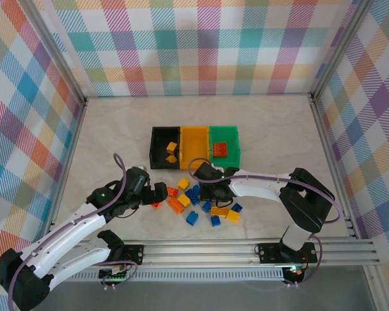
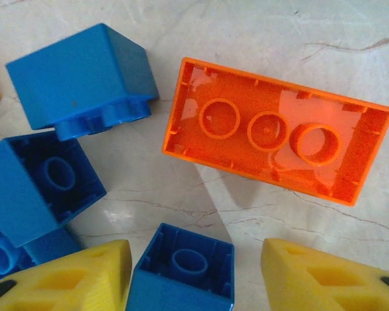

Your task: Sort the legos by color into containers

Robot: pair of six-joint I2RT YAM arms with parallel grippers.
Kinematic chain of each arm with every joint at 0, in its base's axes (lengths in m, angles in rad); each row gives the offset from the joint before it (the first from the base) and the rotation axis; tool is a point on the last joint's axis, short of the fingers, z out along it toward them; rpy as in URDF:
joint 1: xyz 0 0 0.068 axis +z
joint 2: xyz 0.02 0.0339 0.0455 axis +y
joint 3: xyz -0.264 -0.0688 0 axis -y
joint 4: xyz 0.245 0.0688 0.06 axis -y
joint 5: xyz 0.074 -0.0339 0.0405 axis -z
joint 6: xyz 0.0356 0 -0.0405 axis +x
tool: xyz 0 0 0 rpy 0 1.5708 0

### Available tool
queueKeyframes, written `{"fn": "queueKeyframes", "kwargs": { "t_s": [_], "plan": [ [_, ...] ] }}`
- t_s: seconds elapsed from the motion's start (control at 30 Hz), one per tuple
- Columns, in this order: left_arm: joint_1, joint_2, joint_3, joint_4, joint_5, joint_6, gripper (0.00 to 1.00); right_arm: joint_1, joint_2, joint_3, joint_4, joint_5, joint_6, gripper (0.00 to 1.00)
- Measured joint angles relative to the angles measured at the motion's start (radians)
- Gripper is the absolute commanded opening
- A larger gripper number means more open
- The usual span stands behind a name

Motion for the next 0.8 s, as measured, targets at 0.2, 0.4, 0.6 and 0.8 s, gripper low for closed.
{"fn": "queueKeyframes", "kwargs": {
  "t_s": [0.2,0.4,0.6,0.8],
  "plan": [
    [0.0,0.0,-0.006,0.0,0.0,0.0,1.0,0.0,-0.002,-0.003,0.008,0.001,0.01,0.34],
    [0.0,0.0,-0.006,0.0,0.0,0.0,1.0,0.0,-0.048,-0.032,0.011,0.009,0.001,0.26],
    [0.0,0.0,0.002,-0.006,0.0,0.001,1.0,-0.006,-0.211,-0.002,-0.01,0.019,-0.114,0.27],
    [0.0,0.008,0.021,-0.005,0.012,0.002,1.0,-0.09,-0.119,0.261,-0.012,-0.027,-0.268,0.27]
  ]
}}
